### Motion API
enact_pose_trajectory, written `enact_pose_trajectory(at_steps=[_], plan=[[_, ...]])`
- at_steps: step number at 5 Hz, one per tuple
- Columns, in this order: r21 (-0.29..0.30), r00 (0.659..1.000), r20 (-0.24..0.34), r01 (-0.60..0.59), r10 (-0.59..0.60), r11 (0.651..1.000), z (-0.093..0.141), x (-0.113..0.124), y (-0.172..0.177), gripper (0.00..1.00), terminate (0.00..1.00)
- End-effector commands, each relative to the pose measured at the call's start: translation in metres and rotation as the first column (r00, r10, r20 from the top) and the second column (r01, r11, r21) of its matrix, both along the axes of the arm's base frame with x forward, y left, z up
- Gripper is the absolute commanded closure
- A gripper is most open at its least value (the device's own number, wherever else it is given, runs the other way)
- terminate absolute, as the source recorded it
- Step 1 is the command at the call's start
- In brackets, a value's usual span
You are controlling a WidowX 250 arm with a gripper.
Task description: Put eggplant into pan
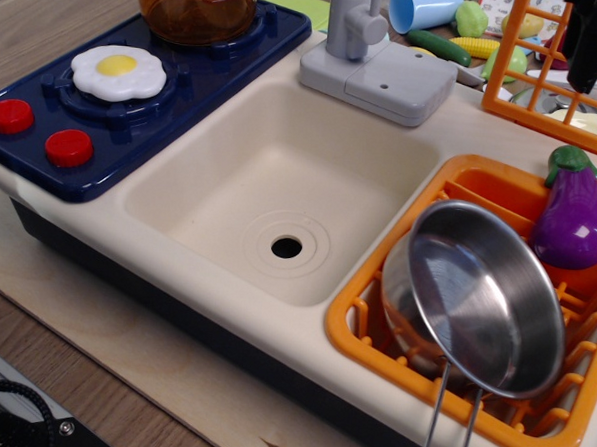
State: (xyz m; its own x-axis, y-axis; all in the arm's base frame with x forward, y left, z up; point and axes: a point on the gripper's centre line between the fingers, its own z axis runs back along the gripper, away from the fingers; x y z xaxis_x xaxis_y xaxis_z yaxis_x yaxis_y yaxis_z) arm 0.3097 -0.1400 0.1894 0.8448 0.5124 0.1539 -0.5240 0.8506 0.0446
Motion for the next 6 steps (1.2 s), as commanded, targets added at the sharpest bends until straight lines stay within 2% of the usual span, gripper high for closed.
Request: enact_pose_trajectory(at_steps=[1, 2, 3, 5, 6], plan=[[0.0, 1.0, 0.0, 0.0, 0.0, 1.0, 0.0, 0.0, 0.0, 0.0, 0.0], [-0.028, 0.999, 0.042, -0.005, 0.006, 1.0, -0.019, -0.002, -0.001, 0.0, 0.0], [-0.057, 0.998, 0.061, 0.004, 0.0, 0.998, -0.031, 0.003, 0.003, 0.0, 0.0], [-0.106, 0.996, 0.083, 0.038, -0.029, 0.994, -0.059, 0.006, 0.014, 0.0, 0.0], [-0.119, 0.996, 0.092, 0.026, -0.015, 0.993, -0.072, -0.001, 0.014, 0.0, 0.0]])
